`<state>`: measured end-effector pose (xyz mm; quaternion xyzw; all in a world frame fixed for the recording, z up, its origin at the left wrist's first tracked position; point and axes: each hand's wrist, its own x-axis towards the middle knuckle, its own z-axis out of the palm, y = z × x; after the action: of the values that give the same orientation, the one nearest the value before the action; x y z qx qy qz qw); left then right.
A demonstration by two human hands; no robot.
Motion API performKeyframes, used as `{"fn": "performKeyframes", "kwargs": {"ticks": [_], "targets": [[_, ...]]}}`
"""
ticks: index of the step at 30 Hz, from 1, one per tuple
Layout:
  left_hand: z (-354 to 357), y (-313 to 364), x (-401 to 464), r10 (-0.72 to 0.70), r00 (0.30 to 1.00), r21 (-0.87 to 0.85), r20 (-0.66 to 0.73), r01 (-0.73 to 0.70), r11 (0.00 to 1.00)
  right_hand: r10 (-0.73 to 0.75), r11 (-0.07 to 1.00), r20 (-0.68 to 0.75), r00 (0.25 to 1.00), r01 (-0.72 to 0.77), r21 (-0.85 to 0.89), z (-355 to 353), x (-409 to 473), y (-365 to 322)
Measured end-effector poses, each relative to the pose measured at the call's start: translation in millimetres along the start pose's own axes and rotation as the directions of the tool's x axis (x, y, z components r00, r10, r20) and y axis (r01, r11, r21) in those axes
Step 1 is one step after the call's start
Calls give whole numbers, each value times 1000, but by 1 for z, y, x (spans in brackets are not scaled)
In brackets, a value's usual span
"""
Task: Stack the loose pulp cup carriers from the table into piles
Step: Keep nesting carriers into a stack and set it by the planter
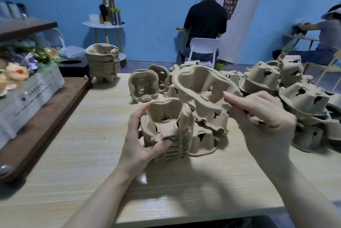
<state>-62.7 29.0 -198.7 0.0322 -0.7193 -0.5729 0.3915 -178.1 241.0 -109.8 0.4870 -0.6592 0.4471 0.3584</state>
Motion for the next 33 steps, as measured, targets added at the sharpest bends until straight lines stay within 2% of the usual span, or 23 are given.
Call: {"fn": "performKeyframes", "kwargs": {"ticks": [2,5,8,10,15,18,20,23,29,33], "targets": [[-2,-6,-1,3,1000,33,9,-3,999,-50,998,42,998,48,45,14,9,-12],[-3,-7,-1,-11,1000,71,7,11,997,-57,995,84,995,64,-78,35,11,-18],[-1,-7,-3,-55,998,66,4,55,996,-121,974,127,985,142,-177,48,5,-28],[-1,-8,-4,-82,997,77,13,81,994,-147,970,114,982,166,-179,52,2,-30],[-2,-8,-4,-105,994,94,25,103,990,15,994,190,982,6,-106,49,0,-19],[-2,-6,-4,-96,995,101,18,94,990,178,973,325,929,-215,80,44,2,-7],[-2,-3,-3,-84,996,89,24,81,993,224,947,371,901,-291,136,41,2,-1],[-1,-4,-2,-73,996,68,43,69,995,255,936,388,886,-327,131,40,-1,2],[-2,-6,-3,-81,996,51,42,79,996,190,964,376,907,-244,101,45,-4,-7],[-2,-4,-3,-92,994,-2,61,93,996,222,949,418,881,-294,114,43,-5,-10]]}}
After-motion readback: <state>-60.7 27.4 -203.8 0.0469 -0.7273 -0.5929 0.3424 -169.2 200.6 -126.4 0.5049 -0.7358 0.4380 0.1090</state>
